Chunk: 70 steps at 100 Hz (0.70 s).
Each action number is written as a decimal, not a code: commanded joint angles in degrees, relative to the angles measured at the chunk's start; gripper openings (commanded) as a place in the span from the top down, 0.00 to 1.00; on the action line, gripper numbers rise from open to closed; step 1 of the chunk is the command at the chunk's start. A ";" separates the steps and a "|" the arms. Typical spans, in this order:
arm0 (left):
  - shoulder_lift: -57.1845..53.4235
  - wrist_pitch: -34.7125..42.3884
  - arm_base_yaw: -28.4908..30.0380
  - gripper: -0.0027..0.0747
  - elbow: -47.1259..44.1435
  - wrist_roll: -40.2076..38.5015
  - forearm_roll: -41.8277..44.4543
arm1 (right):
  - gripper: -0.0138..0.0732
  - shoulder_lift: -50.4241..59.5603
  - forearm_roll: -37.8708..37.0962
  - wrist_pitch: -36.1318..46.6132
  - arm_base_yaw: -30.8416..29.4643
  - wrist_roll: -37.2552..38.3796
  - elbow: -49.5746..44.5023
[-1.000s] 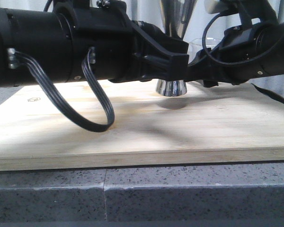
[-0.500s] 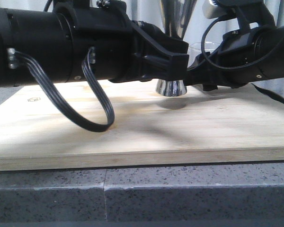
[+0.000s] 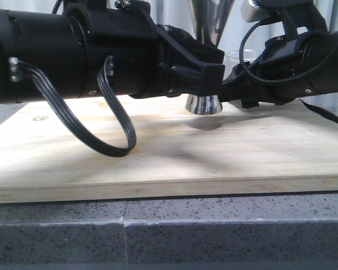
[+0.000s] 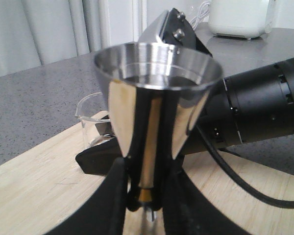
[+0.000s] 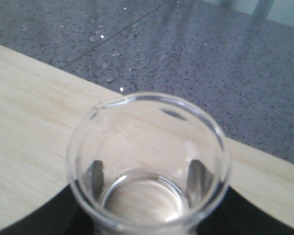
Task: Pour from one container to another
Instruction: 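Set the glass beaker on the board and open the right gripper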
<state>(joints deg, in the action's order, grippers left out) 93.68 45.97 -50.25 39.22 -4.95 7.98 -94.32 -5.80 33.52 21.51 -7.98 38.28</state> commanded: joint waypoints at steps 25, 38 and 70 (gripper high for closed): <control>-1.89 5.25 -0.34 0.99 1.61 -0.36 -0.40 | 0.52 1.91 -0.42 4.44 0.02 0.11 1.24; -1.89 5.25 -0.34 0.99 1.61 -0.36 -0.40 | 0.52 1.91 -0.42 4.44 0.02 0.11 1.24; -1.89 5.25 -0.34 0.99 1.61 -0.36 -0.40 | 0.46 1.91 -0.42 4.65 0.02 0.11 1.24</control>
<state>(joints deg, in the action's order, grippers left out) 93.68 45.97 -50.25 39.22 -4.95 7.98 -94.32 -5.80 33.52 21.51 -7.98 38.28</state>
